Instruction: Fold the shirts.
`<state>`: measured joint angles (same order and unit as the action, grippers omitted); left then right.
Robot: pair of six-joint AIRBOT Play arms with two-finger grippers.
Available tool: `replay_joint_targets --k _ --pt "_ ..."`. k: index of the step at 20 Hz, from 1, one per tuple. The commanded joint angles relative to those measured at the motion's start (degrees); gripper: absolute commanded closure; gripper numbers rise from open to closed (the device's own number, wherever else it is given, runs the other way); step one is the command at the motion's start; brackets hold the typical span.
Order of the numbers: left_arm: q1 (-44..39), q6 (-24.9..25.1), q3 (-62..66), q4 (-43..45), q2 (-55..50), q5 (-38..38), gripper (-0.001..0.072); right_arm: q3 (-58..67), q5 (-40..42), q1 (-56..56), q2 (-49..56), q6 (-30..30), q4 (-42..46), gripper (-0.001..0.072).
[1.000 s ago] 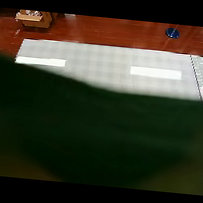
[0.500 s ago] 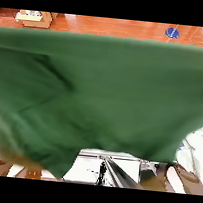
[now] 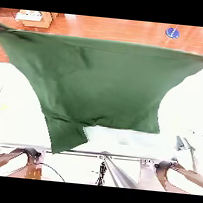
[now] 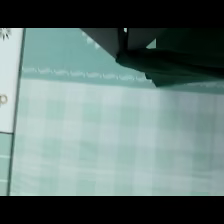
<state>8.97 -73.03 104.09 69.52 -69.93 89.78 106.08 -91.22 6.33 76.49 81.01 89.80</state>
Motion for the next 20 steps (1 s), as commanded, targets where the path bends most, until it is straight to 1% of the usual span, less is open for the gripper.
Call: replay_joint_targets --k 1,4,5,8,10,12,15,18,20 --pt "-0.79 0.63 -0.35 -0.55 -11.89 -10.40 0.0687 -0.09 13.70 -1.73 10.93 -0.09 1.16 0.0688" --pt "-1.70 0.63 -0.35 -0.57 -19.10 -18.78 0.0687 -0.09 24.68 -1.73 16.87 0.74 -0.76 0.0688" --pt "-2.51 0.68 -0.35 -0.52 -21.35 -21.46 0.0687 -0.09 27.30 -1.73 18.53 0.90 -2.05 0.0688" --pt "-5.38 3.78 -0.35 -0.50 -27.19 -29.24 0.0687 -0.09 34.45 -1.73 23.32 1.07 -4.87 0.0688" --pt "-6.99 4.04 -0.35 -0.48 -30.42 -34.03 0.0687 -0.09 37.97 -1.73 26.08 1.53 -5.33 0.0688" --pt "-8.04 4.04 -0.35 0.26 -33.22 -37.27 0.0686 -0.09 40.44 -1.73 28.61 1.68 -5.29 0.0689" --pt "-8.26 4.04 -0.35 1.25 -36.81 -39.91 0.0686 -0.09 43.45 -1.73 31.95 1.68 -5.35 0.0688" --pt "-8.24 4.04 -0.35 1.22 -39.52 -42.21 0.0686 -0.09 42.93 -1.73 34.56 1.70 -6.73 0.0688" --pt "-8.13 4.04 -0.31 1.64 -39.71 -40.59 0.0686 -0.09 41.38 -1.73 34.21 1.68 -6.86 0.0688"
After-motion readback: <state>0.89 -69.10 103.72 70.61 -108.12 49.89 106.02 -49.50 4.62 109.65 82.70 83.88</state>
